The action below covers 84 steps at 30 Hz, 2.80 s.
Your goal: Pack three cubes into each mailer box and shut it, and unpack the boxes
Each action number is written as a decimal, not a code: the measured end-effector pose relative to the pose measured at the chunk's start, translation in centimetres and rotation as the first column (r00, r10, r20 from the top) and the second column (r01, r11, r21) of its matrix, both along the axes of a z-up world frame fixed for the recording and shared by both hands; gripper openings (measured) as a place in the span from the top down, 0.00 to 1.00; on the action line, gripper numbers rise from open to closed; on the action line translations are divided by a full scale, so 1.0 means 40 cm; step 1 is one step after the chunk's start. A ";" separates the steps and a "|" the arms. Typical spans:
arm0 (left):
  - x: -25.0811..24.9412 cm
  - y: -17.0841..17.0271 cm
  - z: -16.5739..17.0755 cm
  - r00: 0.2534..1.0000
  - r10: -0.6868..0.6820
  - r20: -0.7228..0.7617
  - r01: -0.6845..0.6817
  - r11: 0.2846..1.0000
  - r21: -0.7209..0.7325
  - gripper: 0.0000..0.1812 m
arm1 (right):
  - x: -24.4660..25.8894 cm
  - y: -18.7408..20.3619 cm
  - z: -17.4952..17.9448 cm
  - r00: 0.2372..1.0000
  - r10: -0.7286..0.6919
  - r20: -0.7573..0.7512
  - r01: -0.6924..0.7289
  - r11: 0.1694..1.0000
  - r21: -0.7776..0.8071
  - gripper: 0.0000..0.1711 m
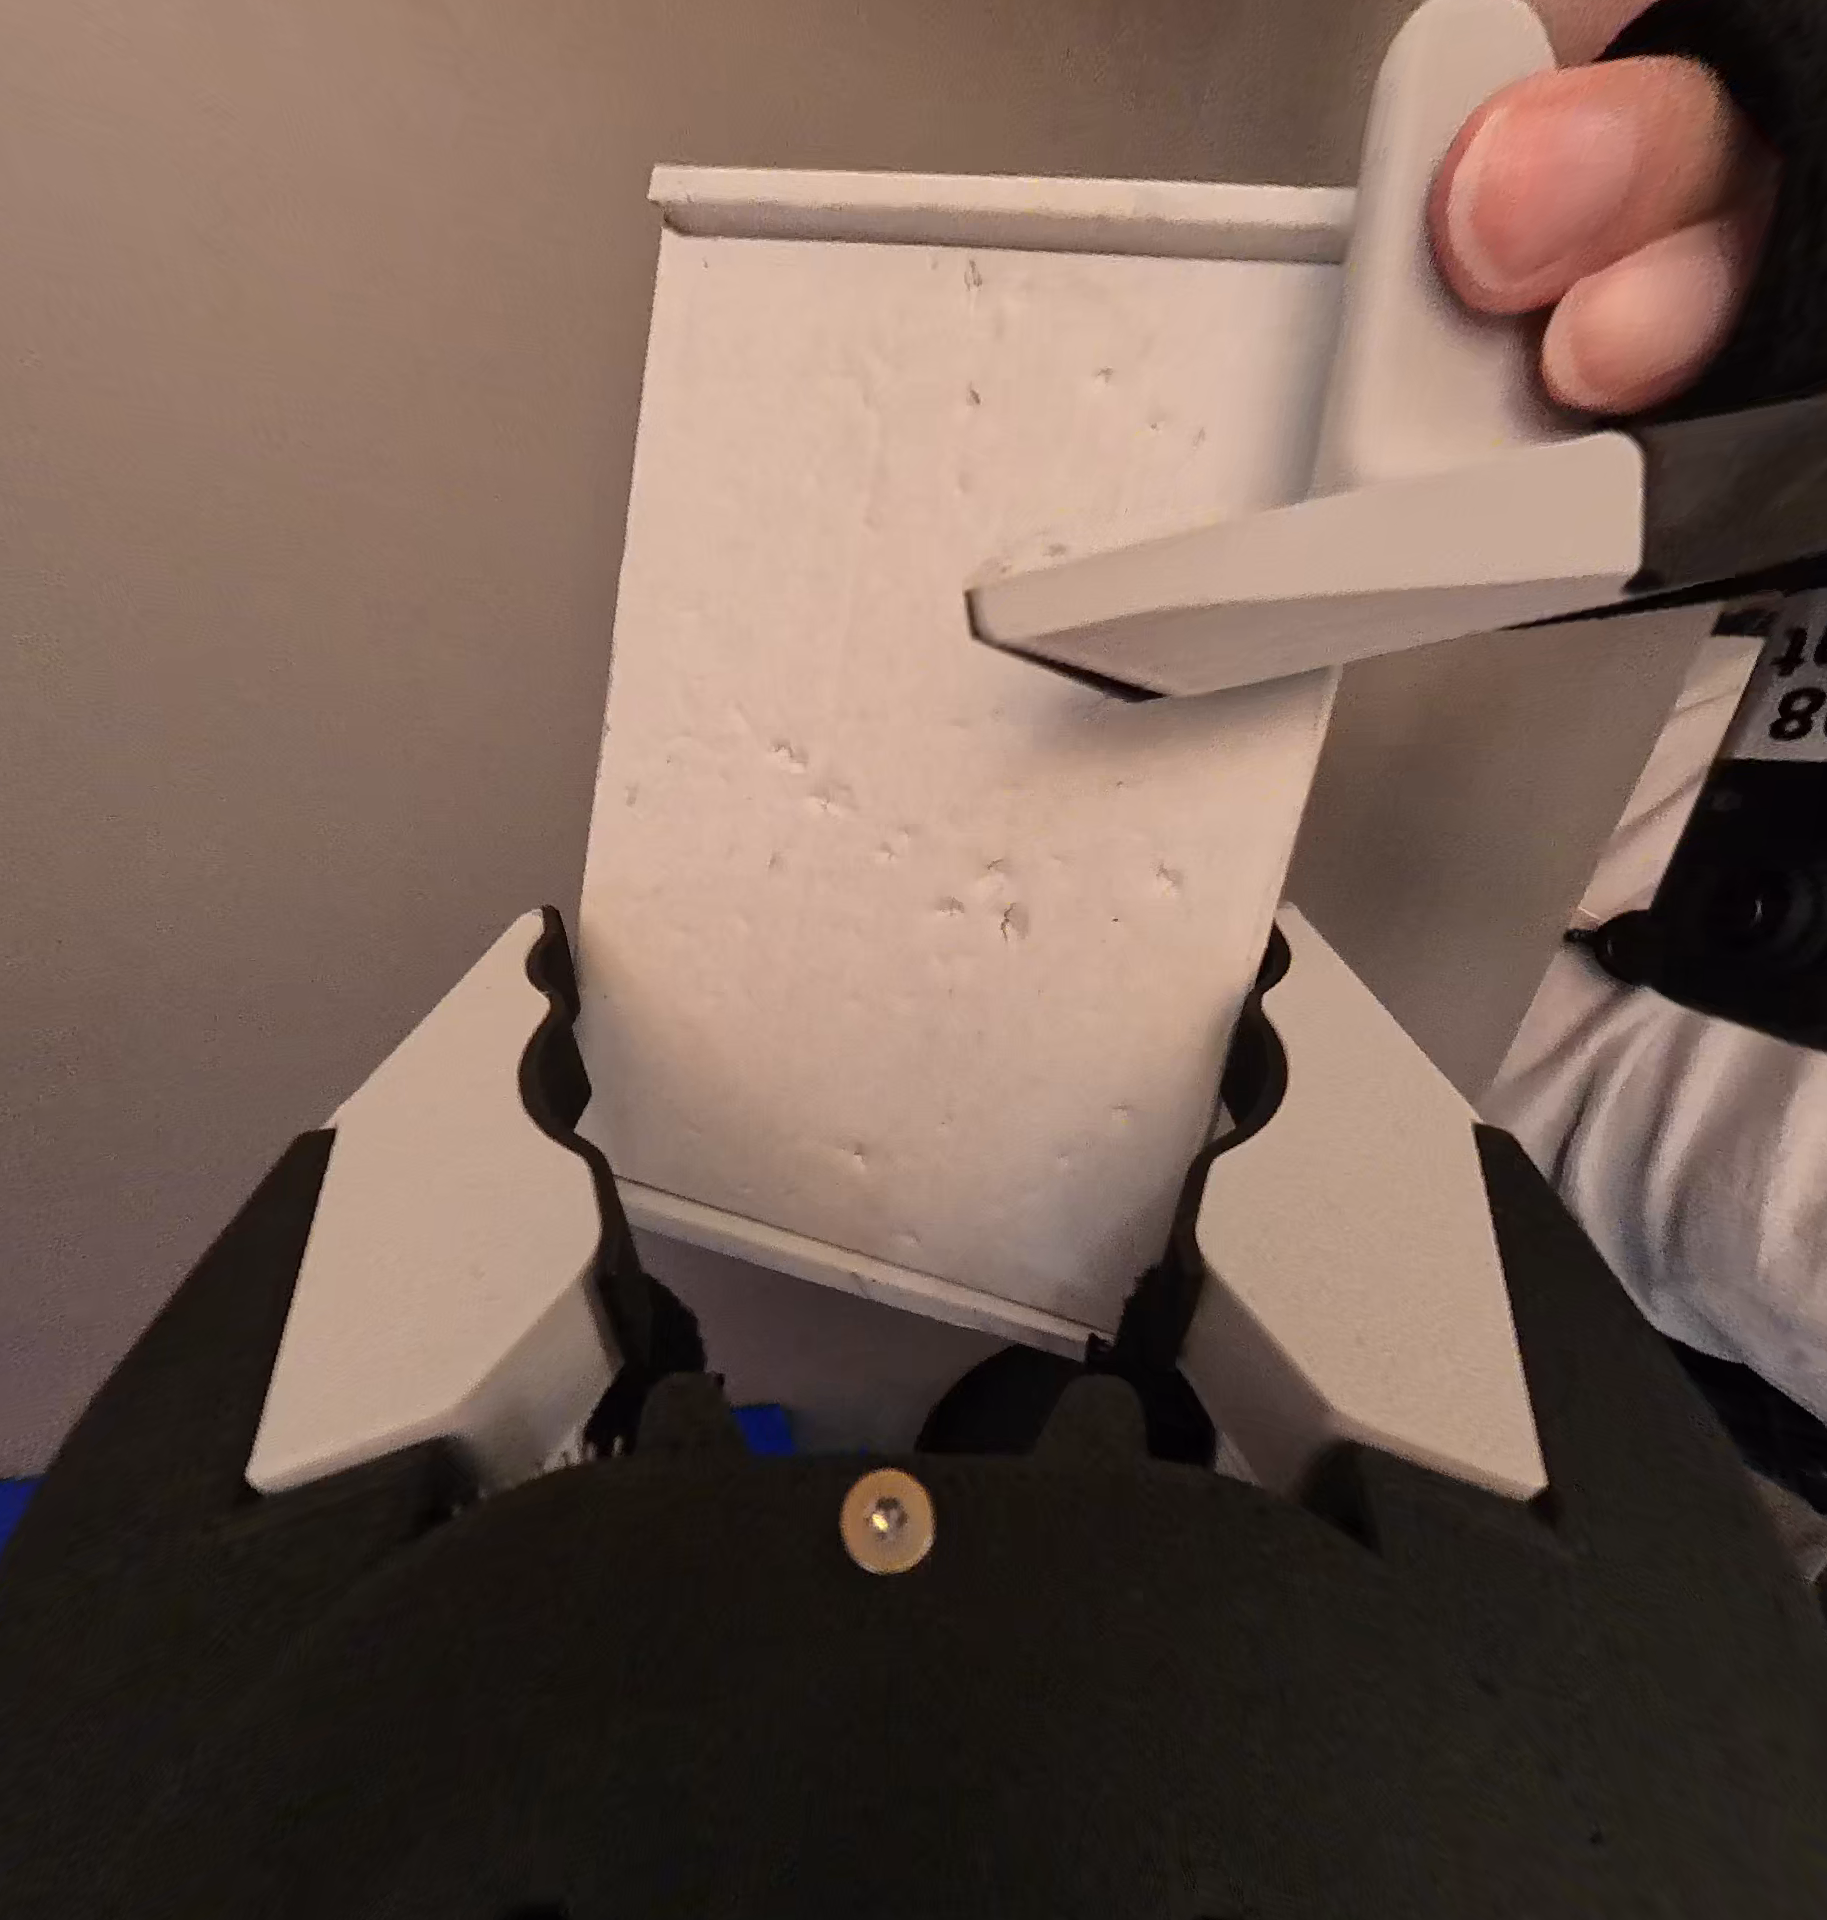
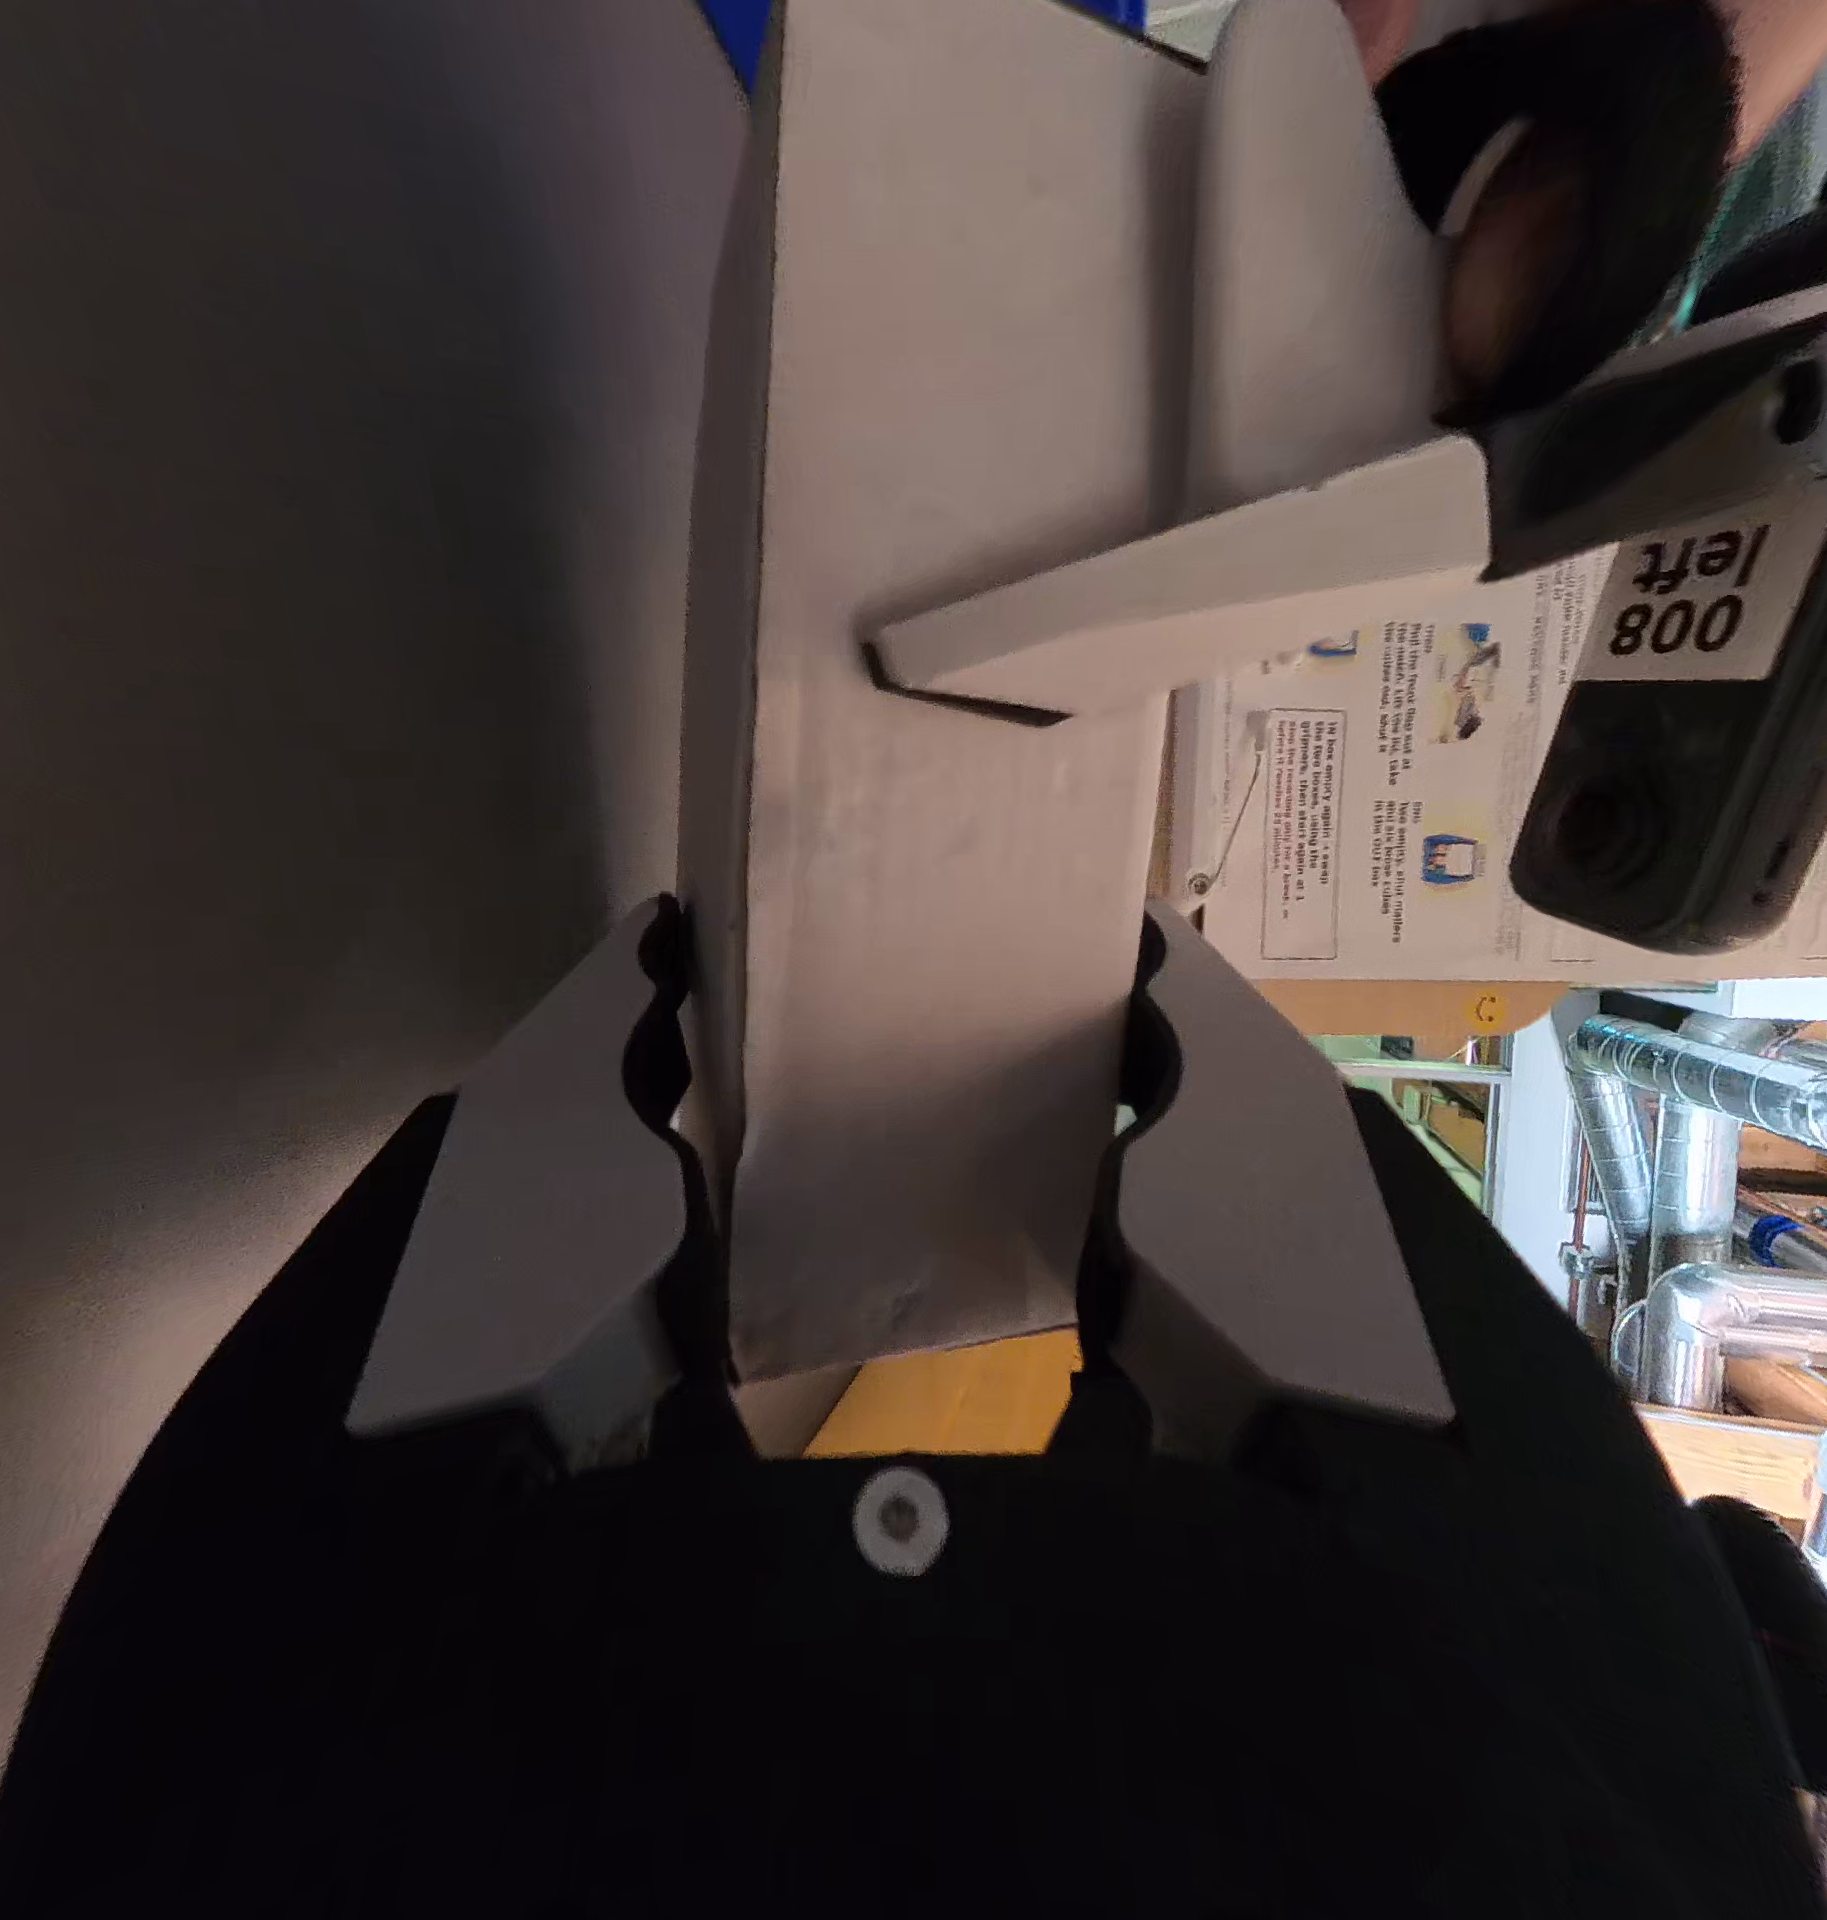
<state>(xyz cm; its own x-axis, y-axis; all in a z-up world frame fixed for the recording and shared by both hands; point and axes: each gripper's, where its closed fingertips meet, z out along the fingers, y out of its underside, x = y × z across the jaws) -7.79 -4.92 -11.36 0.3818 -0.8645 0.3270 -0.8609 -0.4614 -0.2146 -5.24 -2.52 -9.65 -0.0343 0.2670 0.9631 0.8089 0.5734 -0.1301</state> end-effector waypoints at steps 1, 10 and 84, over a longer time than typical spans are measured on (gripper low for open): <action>0.000 -0.001 -0.007 1.000 0.006 -0.003 -0.006 1.000 0.001 0.30 | 0.002 0.003 -0.006 1.000 -0.013 0.010 0.013 1.000 -0.006 0.52; 0.014 -0.001 0.009 0.990 -0.008 0.144 -0.023 0.976 0.217 0.31 | 0.042 -0.001 -0.028 1.000 -0.006 0.022 0.010 0.987 -0.162 0.55; -0.017 0.113 -0.024 0.899 0.089 0.429 -0.407 0.532 0.742 0.46 | -0.052 -0.011 0.091 0.948 0.317 -0.031 -0.290 0.820 -0.493 0.64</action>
